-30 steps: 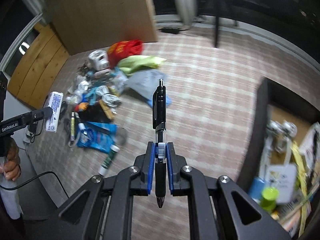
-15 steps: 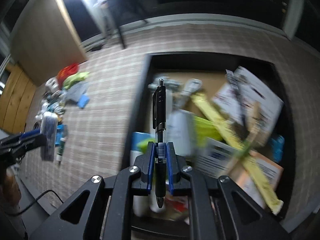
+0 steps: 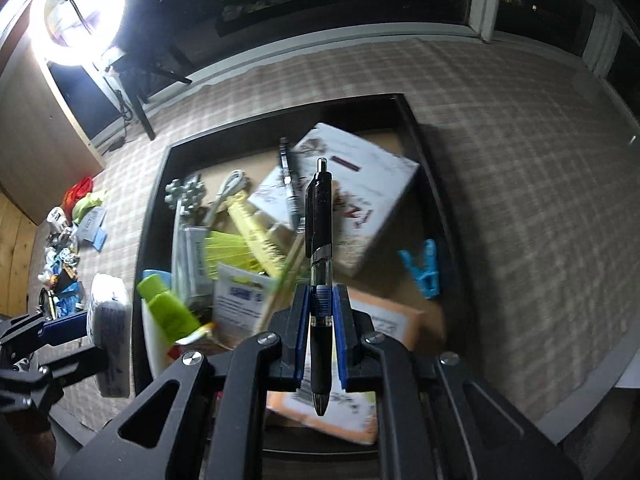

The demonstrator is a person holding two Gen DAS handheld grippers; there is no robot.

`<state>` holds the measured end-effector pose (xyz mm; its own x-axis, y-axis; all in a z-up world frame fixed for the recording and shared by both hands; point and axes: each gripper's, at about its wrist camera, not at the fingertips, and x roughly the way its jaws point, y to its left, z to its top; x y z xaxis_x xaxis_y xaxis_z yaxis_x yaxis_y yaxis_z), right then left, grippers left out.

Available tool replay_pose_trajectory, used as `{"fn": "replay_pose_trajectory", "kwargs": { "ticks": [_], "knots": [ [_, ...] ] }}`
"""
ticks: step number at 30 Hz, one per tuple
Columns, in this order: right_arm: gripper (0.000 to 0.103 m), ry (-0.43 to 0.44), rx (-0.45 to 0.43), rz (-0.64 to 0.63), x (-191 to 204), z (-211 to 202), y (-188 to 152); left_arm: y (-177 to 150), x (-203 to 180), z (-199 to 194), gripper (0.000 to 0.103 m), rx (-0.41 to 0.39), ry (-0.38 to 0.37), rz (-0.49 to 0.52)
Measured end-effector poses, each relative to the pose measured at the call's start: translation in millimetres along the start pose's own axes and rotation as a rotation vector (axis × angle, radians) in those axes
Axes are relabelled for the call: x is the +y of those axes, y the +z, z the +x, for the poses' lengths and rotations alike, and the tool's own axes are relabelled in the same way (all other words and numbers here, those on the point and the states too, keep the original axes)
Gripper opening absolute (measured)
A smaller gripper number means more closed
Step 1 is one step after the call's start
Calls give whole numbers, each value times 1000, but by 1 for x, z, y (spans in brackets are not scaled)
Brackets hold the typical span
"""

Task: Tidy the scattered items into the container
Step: 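Carry the tissue pack and black pen over the tray and open both grippers, then move both open grippers back to the pile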

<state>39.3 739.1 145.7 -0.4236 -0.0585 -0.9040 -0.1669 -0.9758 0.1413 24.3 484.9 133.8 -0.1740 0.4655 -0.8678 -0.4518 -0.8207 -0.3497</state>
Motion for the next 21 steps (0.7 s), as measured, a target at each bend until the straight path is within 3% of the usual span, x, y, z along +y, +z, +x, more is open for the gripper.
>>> {"fn": "replay_pose_trajectory", "kwargs": {
  "ticks": [1, 3, 4, 12, 21],
  "knots": [
    [19, -3, 2, -6, -1, 0, 0, 2, -4, 4, 50, 7, 6, 2],
    [50, -34, -9, -3, -4, -2, 0, 3, -9, 10, 50, 13, 27, 5],
    [55, -46, -23, -7, -5, -3, 0, 3, -10, 12, 50, 11, 43, 4],
    [56, -26, -47, -29, 5, -8, 2, 3, 6, 12, 50, 13, 82, -31],
    [56, 29, -57, -91, 47, 1, 13, -13, 60, -10, 50, -18, 126, -139]
  ]
}}
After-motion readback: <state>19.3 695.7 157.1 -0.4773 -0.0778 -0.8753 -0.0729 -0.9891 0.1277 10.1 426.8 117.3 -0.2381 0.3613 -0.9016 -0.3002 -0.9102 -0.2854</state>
